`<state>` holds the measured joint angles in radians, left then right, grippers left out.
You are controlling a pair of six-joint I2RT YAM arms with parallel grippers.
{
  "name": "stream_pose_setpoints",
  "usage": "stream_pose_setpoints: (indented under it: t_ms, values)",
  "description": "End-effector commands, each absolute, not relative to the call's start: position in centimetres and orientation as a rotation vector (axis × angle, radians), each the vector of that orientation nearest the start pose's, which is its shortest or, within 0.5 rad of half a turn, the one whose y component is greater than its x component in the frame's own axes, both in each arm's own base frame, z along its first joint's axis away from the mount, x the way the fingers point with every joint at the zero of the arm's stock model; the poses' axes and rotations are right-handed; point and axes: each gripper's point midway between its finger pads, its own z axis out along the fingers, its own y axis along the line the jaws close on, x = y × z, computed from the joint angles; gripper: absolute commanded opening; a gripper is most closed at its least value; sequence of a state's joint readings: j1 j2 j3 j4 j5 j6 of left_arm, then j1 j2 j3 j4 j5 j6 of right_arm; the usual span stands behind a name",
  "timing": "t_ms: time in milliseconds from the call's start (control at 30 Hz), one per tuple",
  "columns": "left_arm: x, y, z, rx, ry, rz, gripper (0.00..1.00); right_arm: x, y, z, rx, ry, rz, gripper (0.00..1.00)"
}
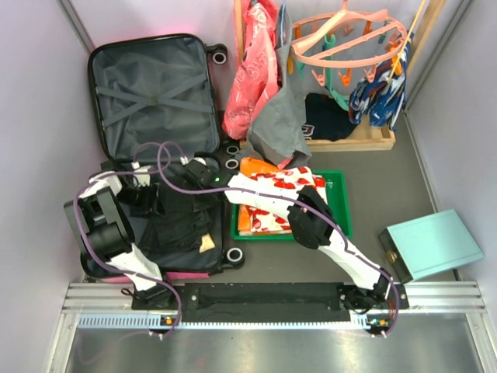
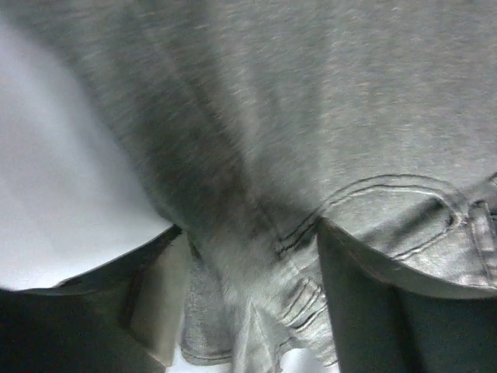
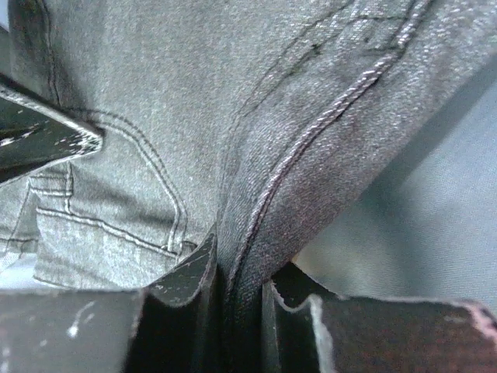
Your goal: Open, take out, and arrange the luggage
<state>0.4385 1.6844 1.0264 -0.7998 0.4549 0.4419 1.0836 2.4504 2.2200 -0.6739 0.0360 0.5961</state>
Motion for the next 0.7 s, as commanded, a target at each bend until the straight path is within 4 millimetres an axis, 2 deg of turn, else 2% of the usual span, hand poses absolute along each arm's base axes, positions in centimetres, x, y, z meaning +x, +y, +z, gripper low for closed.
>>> stream_pose_setpoints:
  t_ms: [0, 67, 100, 133, 167, 200, 267, 300, 400, 433, 500, 533, 600, 633, 667]
  values:
    - [27.9, 2.9, 5.6, 0.134, 2.669, -0.776, 0.44, 26.3, 56.4, 11.2, -0.626, 2.414, 0.802, 0.02]
    - [28.0, 2.2, 6.8, 0.151, 2.626, -0.828, 0.26, 26.7, 56.2, 12.8, -0.608, 2.376, 0.789, 0.00]
    - [28.3, 2.2, 7.6, 0.161, 2.603, -0.815, 0.16, 26.9, 55.9, 14.3, -0.609, 2.345, 0.787, 0.00]
    - [28.4, 2.0, 8.2, 0.161, 2.588, -0.822, 0.00, 26.8, 55.9, 15.2, -0.614, 2.324, 0.784, 0.00]
    - [28.5, 2.0, 9.1, 0.165, 2.567, -0.803, 0.00, 27.1, 55.5, 15.8, -0.607, 2.302, 0.754, 0.00]
    - [28.6, 2.1, 9.6, 0.168, 2.556, -0.783, 0.00, 27.1, 55.2, 17.4, -0.621, 2.265, 0.744, 0.00]
    - [28.7, 2.5, 11.0, 0.185, 2.527, -0.715, 0.00, 27.1, 54.9, 18.6, -0.637, 2.218, 0.699, 0.00]
    - [28.8, 2.6, 11.5, 0.191, 2.519, -0.689, 0.00, 27.0, 54.7, 20.3, -0.637, 2.182, 0.709, 0.00]
    - [28.7, 3.1, 13.2, 0.218, 2.494, -0.598, 0.00, 26.5, 54.7, 22.5, -0.651, 2.126, 0.721, 0.00]
    - [28.7, 3.2, 13.6, 0.223, 2.486, -0.581, 0.00, 26.5, 54.5, 24.3, -0.640, 2.090, 0.736, 0.00]
    - [28.6, 3.3, 14.9, 0.235, 2.460, -0.549, 0.00, 26.2, 54.4, 25.5, -0.651, 2.056, 0.739, 0.00]
    - [28.7, 3.3, 15.3, 0.239, 2.451, -0.537, 0.00, 26.0, 54.1, 26.9, -0.645, 2.033, 0.759, 0.00]
    - [28.7, 3.4, 16.5, 0.248, 2.432, -0.505, 0.00, 25.9, 53.8, 27.9, -0.648, 2.013, 0.770, 0.00]
    - [28.6, 3.3, 16.9, 0.250, 2.423, -0.505, 0.00, 25.7, 53.4, 29.2, -0.641, 1.993, 0.779, 0.00]
    - [28.6, 3.1, 17.9, 0.267, 2.399, -0.501, 0.00, 25.6, 53.0, 29.3, -0.638, 1.992, 0.775, 0.00]
